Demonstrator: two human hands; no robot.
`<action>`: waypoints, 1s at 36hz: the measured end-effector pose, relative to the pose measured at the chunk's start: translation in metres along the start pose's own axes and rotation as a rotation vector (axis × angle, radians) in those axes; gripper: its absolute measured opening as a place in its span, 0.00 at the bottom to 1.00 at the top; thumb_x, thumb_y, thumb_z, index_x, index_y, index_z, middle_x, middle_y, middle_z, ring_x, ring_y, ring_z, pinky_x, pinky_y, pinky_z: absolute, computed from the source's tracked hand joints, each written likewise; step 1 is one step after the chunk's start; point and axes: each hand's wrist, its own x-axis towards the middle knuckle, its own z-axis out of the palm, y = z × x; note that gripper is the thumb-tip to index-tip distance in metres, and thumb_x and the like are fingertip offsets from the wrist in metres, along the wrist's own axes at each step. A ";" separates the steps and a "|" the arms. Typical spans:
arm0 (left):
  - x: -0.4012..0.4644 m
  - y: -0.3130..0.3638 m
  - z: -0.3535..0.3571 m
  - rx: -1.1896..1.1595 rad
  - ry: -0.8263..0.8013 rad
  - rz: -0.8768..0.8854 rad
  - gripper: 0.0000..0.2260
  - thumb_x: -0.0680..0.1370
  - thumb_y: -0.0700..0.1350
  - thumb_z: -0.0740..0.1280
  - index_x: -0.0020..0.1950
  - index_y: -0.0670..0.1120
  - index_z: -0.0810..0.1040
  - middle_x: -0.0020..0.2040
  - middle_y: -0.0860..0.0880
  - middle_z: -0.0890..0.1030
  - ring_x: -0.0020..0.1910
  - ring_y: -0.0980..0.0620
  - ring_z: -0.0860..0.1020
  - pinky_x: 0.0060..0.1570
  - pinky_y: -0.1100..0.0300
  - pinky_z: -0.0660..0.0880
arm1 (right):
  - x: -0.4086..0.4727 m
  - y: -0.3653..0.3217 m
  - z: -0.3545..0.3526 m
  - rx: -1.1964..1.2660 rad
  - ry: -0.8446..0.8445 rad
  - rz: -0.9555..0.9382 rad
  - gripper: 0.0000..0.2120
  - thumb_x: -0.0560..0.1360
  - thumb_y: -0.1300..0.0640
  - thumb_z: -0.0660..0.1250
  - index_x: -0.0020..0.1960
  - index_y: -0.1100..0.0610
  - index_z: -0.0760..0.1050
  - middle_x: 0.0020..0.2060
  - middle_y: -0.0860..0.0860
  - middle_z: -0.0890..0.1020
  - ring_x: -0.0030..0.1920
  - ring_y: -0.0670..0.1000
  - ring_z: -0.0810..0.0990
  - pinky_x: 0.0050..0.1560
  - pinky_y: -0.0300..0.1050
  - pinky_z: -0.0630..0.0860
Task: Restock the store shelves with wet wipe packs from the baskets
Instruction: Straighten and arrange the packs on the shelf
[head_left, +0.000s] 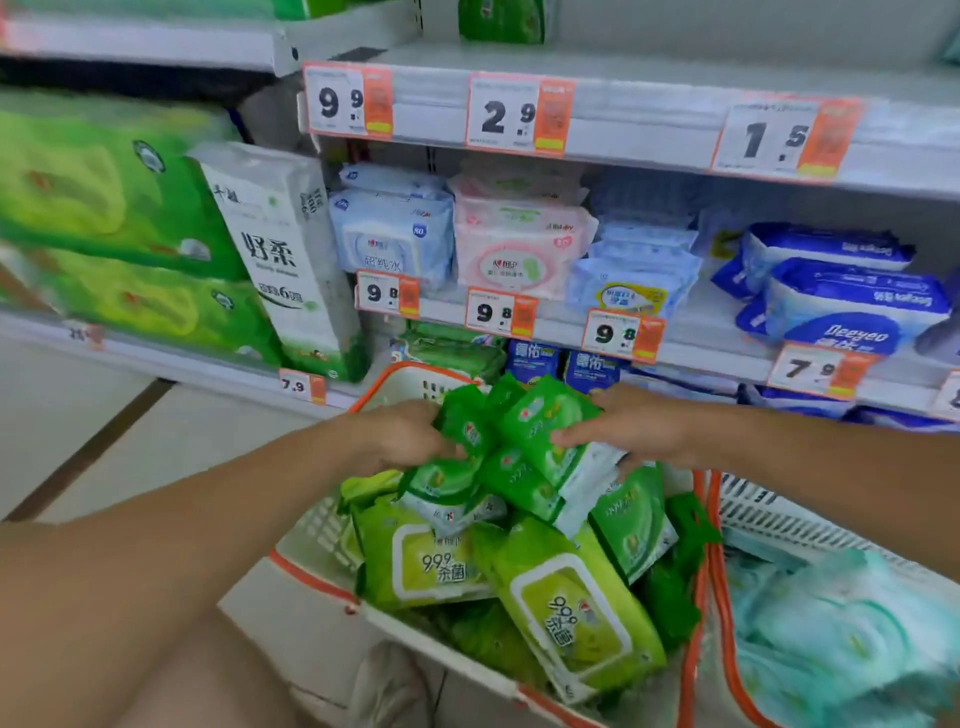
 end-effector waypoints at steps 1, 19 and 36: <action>0.007 -0.005 0.009 0.110 0.061 0.024 0.21 0.76 0.46 0.73 0.67 0.43 0.73 0.60 0.48 0.80 0.57 0.48 0.79 0.52 0.58 0.76 | 0.005 0.003 0.008 -0.115 0.038 -0.026 0.30 0.71 0.45 0.76 0.62 0.65 0.72 0.44 0.50 0.75 0.41 0.50 0.80 0.34 0.44 0.81; -0.010 -0.002 -0.016 0.476 -0.371 -0.508 0.23 0.85 0.55 0.54 0.46 0.38 0.75 0.59 0.34 0.81 0.55 0.38 0.82 0.40 0.56 0.80 | 0.065 -0.009 0.038 -0.362 0.161 -0.144 0.25 0.77 0.35 0.64 0.51 0.59 0.73 0.43 0.51 0.73 0.48 0.54 0.77 0.40 0.47 0.72; -0.012 -0.036 0.003 -0.139 0.212 -0.229 0.44 0.62 0.55 0.83 0.71 0.46 0.66 0.61 0.48 0.77 0.50 0.47 0.80 0.33 0.56 0.82 | 0.113 -0.081 0.033 -0.437 0.399 -0.499 0.23 0.77 0.54 0.71 0.70 0.56 0.72 0.67 0.56 0.77 0.66 0.57 0.75 0.59 0.43 0.69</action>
